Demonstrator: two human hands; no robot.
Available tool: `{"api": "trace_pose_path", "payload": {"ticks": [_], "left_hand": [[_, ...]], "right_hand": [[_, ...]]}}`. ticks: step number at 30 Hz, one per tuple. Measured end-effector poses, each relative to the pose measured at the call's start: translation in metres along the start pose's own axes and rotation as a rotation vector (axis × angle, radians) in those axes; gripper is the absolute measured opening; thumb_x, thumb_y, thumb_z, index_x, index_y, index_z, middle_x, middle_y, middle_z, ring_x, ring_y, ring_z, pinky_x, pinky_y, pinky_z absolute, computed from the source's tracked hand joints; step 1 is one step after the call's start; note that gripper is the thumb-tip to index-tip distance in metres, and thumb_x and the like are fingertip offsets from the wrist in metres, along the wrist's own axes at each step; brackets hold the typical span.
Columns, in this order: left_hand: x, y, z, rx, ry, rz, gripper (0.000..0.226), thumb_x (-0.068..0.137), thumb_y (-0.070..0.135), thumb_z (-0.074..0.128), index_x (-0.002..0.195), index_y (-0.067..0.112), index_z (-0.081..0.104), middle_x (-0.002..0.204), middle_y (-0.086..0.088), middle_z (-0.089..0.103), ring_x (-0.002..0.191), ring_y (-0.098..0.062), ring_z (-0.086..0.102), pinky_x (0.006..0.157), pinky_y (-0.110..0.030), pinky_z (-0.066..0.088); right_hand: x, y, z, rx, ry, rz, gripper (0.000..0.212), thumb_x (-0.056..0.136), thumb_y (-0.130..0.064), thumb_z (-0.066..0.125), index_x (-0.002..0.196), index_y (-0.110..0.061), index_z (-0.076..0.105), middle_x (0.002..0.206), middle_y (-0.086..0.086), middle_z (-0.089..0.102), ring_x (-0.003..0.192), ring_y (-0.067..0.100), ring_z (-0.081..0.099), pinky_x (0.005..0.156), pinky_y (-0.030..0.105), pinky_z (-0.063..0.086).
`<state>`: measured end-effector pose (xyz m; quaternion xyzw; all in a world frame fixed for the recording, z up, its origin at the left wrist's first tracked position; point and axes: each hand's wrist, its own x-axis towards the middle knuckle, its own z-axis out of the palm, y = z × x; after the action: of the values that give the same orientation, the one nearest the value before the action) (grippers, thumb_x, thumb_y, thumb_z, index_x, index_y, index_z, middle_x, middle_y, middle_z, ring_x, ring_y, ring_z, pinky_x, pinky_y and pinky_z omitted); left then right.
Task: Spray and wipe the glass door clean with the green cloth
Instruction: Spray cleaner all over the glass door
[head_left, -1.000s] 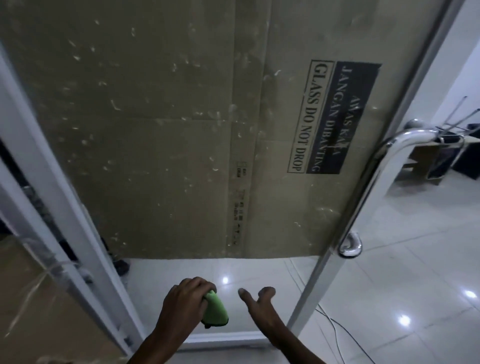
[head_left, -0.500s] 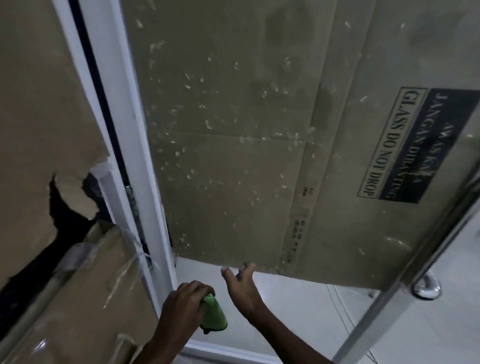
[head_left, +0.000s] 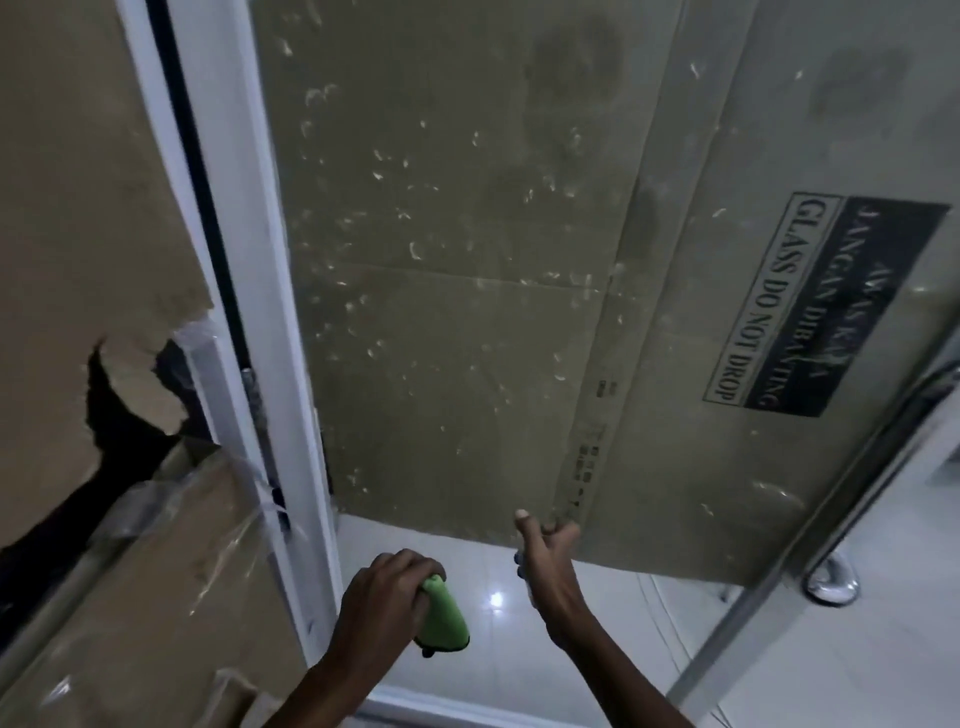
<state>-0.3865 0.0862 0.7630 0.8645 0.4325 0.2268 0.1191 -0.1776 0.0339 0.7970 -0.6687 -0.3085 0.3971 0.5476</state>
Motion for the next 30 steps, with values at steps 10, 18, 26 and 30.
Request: {"api": "trace_pose_path", "payload": {"ticks": [10, 18, 26, 30], "left_hand": [[0.006, 0.065, 0.086, -0.052, -0.073, 0.022, 0.032, 0.07, 0.019, 0.057, 0.094, 0.04, 0.063, 0.094, 0.021, 0.065, 0.086, -0.009, 0.061, 0.067, -0.028, 0.051], [-0.036, 0.075, 0.195, -0.078, -0.148, -0.109, 0.037, 0.064, 0.022, 0.051, 0.093, 0.042, 0.061, 0.088, 0.021, 0.062, 0.082, -0.007, 0.06, 0.066, -0.026, 0.051], [-0.061, 0.034, 0.314, -0.093, -0.232, -0.154, 0.036, 0.065, 0.025, 0.049, 0.095, 0.041, 0.063, 0.094, 0.02, 0.065, 0.089, -0.012, 0.064, 0.071, -0.031, 0.055], [-0.063, 0.009, 0.381, -0.108, -0.22, -0.136, 0.036, 0.069, 0.027, 0.047, 0.097, 0.038, 0.064, 0.093, 0.016, 0.065, 0.09, -0.014, 0.064, 0.071, -0.034, 0.055]], "right_hand": [[-0.009, 0.078, -0.106, -0.119, -0.002, 0.199, 0.065, 0.073, -0.082, 0.054, 0.105, -0.034, 0.024, 0.104, 0.002, 0.046, 0.087, 0.015, 0.047, 0.069, 0.027, 0.036], [-0.007, 0.196, -0.17, -0.309, -0.044, 0.22, 0.03, 0.102, -0.029, 0.054, 0.101, 0.0, 0.046, 0.086, 0.009, 0.05, 0.067, 0.01, 0.049, 0.06, 0.024, 0.043], [0.023, 0.325, -0.187, -0.406, 0.011, 0.264, 0.038, 0.085, -0.065, 0.06, 0.082, -0.028, 0.063, 0.074, -0.006, 0.064, 0.076, 0.016, 0.065, 0.065, 0.022, 0.053], [0.058, 0.415, -0.191, -0.439, 0.052, 0.225, 0.085, 0.064, -0.103, 0.035, 0.093, -0.031, 0.07, 0.087, -0.008, 0.074, 0.084, 0.005, 0.069, 0.075, 0.025, 0.056]]}}
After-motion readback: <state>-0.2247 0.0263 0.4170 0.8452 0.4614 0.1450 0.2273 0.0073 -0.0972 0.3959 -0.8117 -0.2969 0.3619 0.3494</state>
